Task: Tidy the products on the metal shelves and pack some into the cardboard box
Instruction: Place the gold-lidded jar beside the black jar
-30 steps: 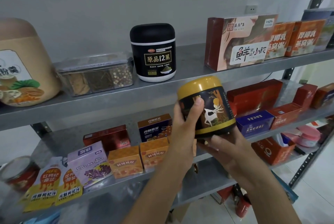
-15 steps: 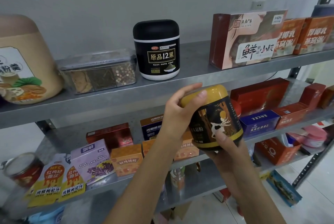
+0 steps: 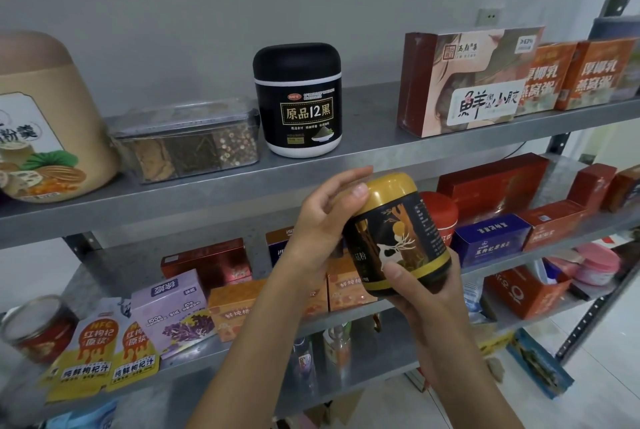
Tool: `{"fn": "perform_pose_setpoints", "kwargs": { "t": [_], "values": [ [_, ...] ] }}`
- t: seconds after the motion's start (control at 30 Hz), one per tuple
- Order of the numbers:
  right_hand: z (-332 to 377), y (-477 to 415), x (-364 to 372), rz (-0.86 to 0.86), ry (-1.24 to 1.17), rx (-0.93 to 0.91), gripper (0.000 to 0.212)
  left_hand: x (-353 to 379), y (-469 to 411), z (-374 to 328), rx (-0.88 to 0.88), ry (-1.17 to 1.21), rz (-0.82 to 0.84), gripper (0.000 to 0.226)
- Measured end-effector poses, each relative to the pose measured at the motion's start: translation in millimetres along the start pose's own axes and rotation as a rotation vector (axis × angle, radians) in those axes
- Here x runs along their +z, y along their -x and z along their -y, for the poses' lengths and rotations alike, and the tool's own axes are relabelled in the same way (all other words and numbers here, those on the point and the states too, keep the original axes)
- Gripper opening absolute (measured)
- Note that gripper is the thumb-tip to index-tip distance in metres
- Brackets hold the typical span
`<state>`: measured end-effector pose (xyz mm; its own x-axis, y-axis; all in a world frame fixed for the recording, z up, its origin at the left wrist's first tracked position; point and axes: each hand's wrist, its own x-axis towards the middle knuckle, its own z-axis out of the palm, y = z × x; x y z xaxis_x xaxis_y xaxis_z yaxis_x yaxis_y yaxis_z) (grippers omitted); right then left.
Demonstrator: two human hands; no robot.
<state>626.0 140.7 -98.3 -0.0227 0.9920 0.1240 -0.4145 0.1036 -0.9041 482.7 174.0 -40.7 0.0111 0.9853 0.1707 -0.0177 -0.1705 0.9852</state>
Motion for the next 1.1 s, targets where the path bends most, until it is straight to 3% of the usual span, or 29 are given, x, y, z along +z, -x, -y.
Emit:
{"fn": "perform_pose_setpoints", "kwargs": {
  "t": [0.17,0.27,0.37,0.47,0.53,0.73,0.87,1.0,1.1],
  "values": [
    [3.5,5.0,7.0,-0.097,0.309,-0.282,0.087,2.4,7.8,3.3,-0.071,0.008,0.093,0.091],
    [1.1,6.0,6.5,-0.043,0.372,-0.396,0.093,15.6,11.2,4.3,-0.091,0.091,0.004,0.091],
    [8.1,5.0,-1.7,0.052,0.268,-0.219,0.097,12.9,12.2,2.0,-0.008,0.088,-0.053,0.081],
    [14.2,-7.0,-17.6,0.187,0.105,0.022,0.118,8.7,14.4,-3.4,0.035,0.082,0.022,0.08],
    [17.1,-10.7,-23.5,0.292,0.112,0.11,0.121,9.3,14.6,-5.2,0.034,0.079,0.072,0.08],
    [11.6,1.1,-16.1,0.14,0.071,-0.019,0.102,16.6,14.5,-3.2,-0.024,0.088,0.104,0.096],
    [20.0,3.4,-12.3,0.05,0.269,-0.195,0.081,26.0,25.5,3.7,-0.019,0.03,0.115,0.121],
    [26.5,3.6,-15.8,0.129,0.354,-0.184,0.091,26.2,23.8,-2.2,0.032,0.002,0.056,0.118],
    [33.0,-0.3,-22.1,0.278,0.214,-0.039,0.107,20.1,25.2,-7.8,0.031,0.045,0.083,0.115]
  ]
}}
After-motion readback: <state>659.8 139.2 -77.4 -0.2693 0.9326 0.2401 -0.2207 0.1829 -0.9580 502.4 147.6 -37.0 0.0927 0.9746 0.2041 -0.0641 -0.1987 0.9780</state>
